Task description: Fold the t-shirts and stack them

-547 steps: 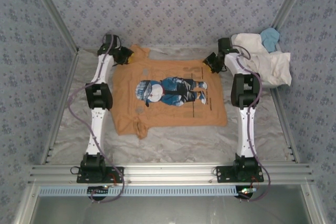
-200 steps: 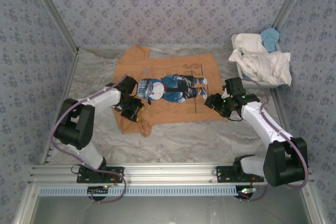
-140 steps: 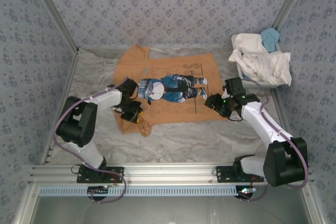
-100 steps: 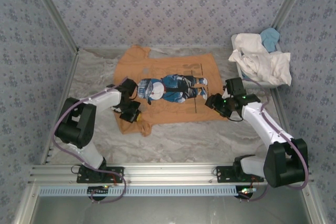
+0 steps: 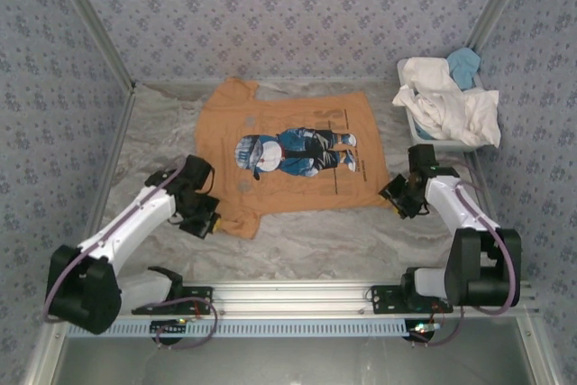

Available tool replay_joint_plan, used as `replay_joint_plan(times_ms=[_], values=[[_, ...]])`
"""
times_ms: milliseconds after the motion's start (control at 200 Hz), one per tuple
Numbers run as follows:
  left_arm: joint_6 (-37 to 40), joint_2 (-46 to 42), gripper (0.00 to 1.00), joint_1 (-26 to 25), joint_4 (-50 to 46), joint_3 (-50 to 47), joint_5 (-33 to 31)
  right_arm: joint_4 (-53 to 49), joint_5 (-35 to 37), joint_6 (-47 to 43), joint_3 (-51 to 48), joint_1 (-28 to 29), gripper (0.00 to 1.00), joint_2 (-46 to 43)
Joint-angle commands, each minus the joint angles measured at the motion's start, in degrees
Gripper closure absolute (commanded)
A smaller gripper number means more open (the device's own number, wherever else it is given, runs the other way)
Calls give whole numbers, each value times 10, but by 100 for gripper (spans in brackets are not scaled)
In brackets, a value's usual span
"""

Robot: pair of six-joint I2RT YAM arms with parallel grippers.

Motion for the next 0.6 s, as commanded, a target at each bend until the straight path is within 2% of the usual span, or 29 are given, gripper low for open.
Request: replay_joint_plan(times_ms=[0, 355, 595], values=[[-24, -42, 100, -6, -56, -34, 11, 35, 0, 24, -15, -6, 55, 21], [-48, -95, 100, -11, -60, -88, 22, 79, 11, 2, -8, -16, 62, 91], [-58, -96, 100, -20, -49, -100, 19, 71, 23, 18, -18, -8, 76, 96]])
